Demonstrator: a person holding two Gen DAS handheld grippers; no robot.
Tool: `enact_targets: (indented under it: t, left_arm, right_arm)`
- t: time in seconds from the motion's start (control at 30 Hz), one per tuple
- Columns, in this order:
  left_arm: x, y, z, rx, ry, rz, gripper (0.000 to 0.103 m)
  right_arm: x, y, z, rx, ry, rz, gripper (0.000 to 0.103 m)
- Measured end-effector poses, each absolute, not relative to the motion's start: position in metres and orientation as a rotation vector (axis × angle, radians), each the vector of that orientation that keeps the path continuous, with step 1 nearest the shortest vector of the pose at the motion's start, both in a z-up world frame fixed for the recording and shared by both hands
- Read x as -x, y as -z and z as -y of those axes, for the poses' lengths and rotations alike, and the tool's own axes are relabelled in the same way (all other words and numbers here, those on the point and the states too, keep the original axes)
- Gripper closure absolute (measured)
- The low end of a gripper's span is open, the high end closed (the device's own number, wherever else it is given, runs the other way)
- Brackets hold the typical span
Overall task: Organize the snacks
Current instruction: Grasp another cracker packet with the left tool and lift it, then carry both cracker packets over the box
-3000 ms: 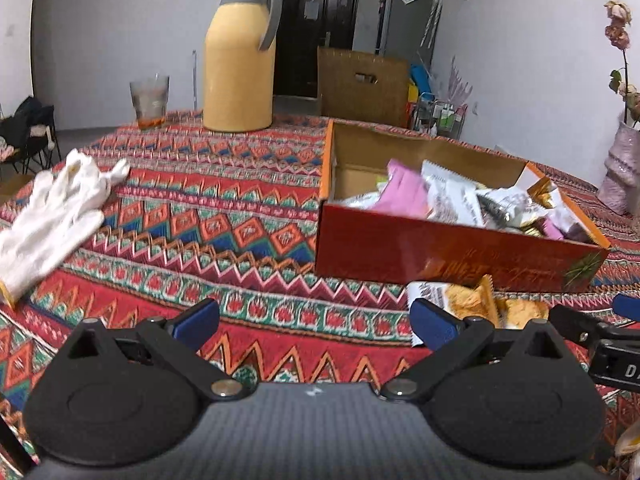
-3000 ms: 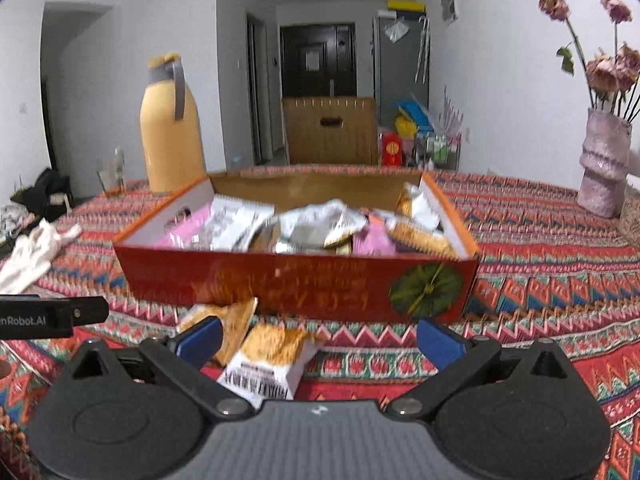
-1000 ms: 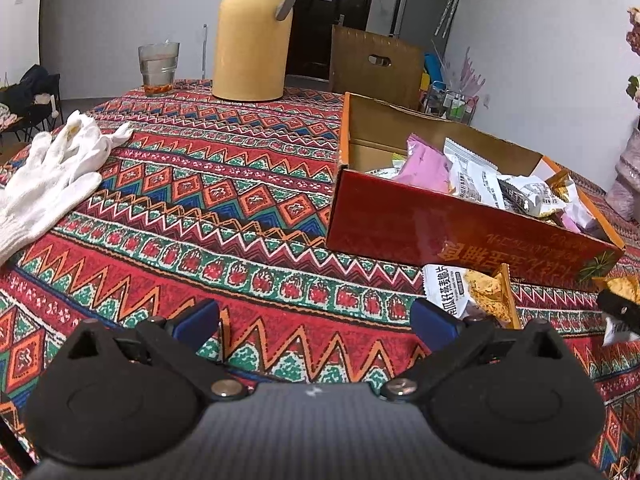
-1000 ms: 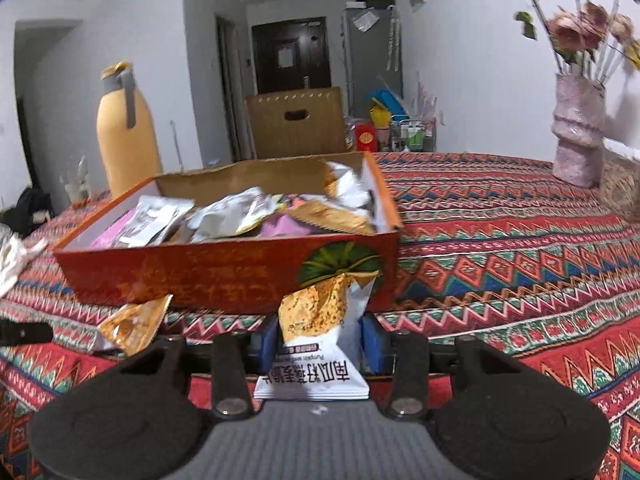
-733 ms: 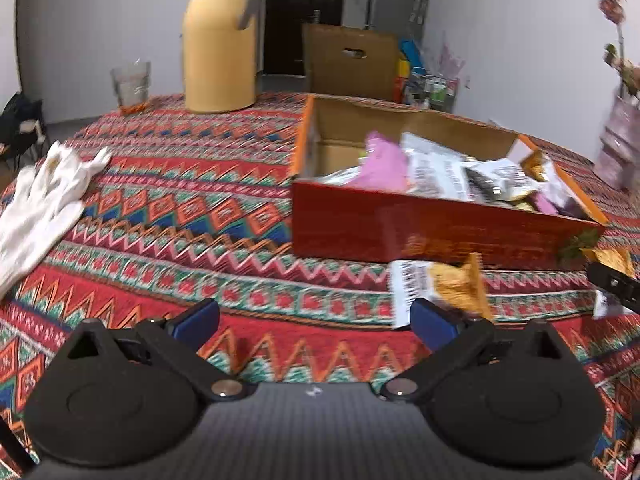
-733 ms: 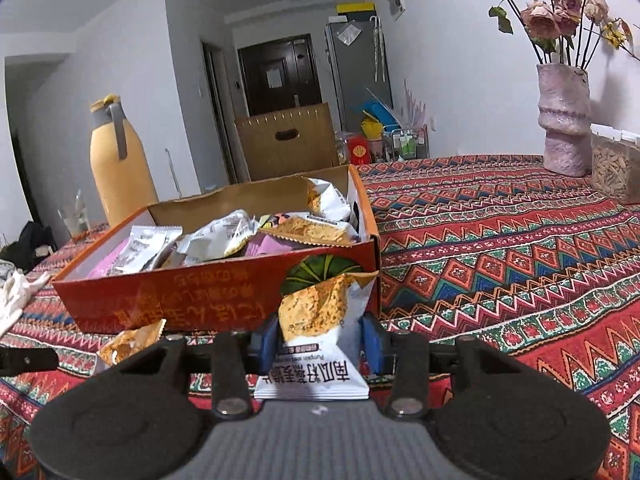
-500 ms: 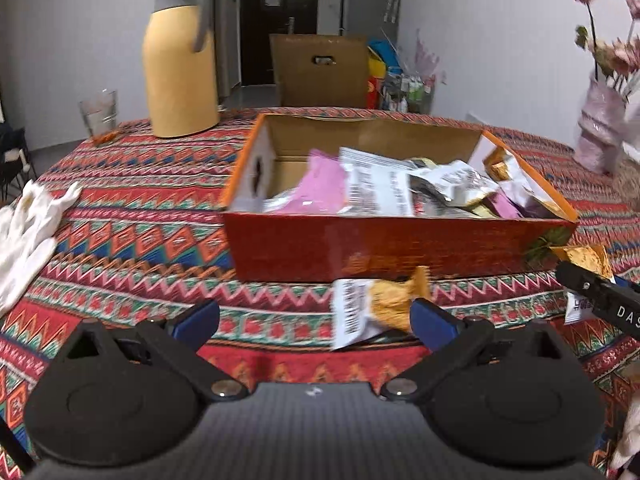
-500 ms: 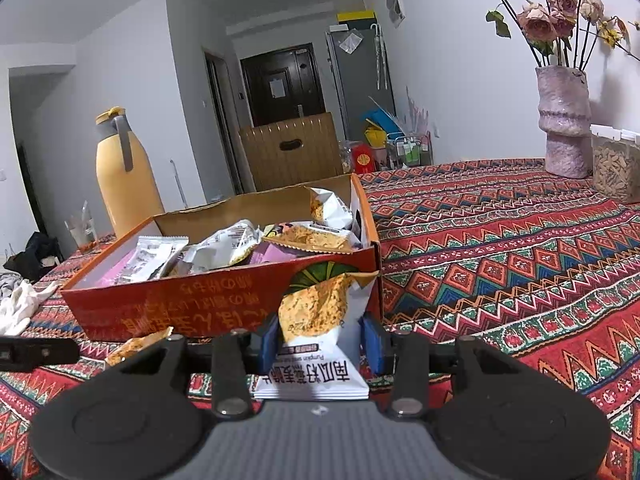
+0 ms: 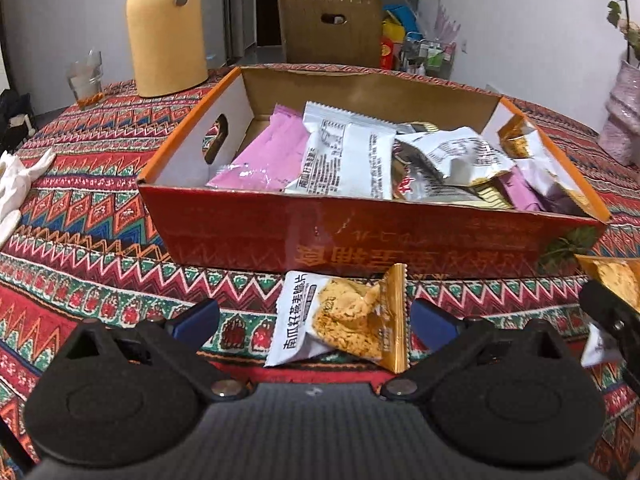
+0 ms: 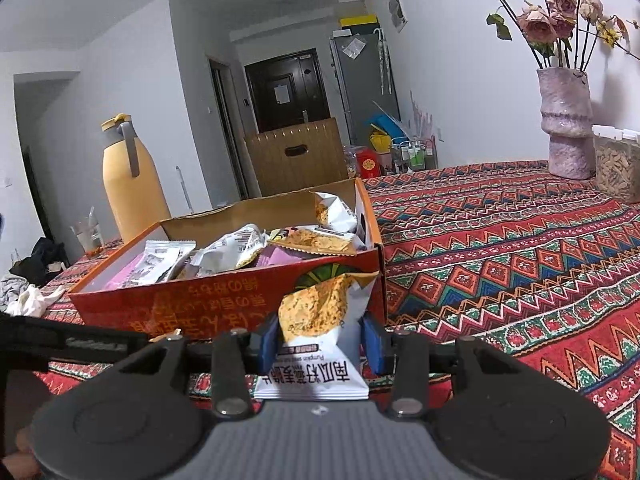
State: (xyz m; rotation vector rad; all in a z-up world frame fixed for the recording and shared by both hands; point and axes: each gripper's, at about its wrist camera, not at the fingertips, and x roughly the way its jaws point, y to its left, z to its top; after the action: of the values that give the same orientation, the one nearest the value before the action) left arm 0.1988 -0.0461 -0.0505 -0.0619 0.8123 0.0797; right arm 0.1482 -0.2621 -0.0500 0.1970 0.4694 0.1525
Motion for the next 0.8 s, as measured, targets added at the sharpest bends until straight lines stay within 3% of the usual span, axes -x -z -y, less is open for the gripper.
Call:
enact_targets:
  t: [0.2, 0.33, 0.47, 0.6, 0.8]
  left_arm:
    - [-0.204, 0.061, 0.047, 0.062, -0.069, -0.817, 0.001]
    - [-0.202, 0.06, 0.049, 0.057, -0.047, -0.792, 0.016]
    - [-0.197, 0.06, 0.051, 0.057, -0.03, -0.774, 0.021]
    - [-0.191, 0.058, 0.052, 0.059, -0.008, -0.756, 0.037]
    - [-0.188, 0.056, 0.047, 0.085, 0.0, -0.746, 0.046]
  right_arm:
    - [-0.148, 0.051, 0.26, -0.189, -0.159, -0.471, 0.061]
    - [-0.148, 0.051, 0.259, -0.185, -0.159, -0.474, 0.06]
    - [-0.149, 0.052, 0.259, -0.182, -0.156, -0.481, 0.06]
    - [-0.15, 0.053, 0.258, -0.178, -0.154, -0.486, 0.06]
    - [-0.151, 0.054, 0.258, -0.173, -0.154, -0.487, 0.06]
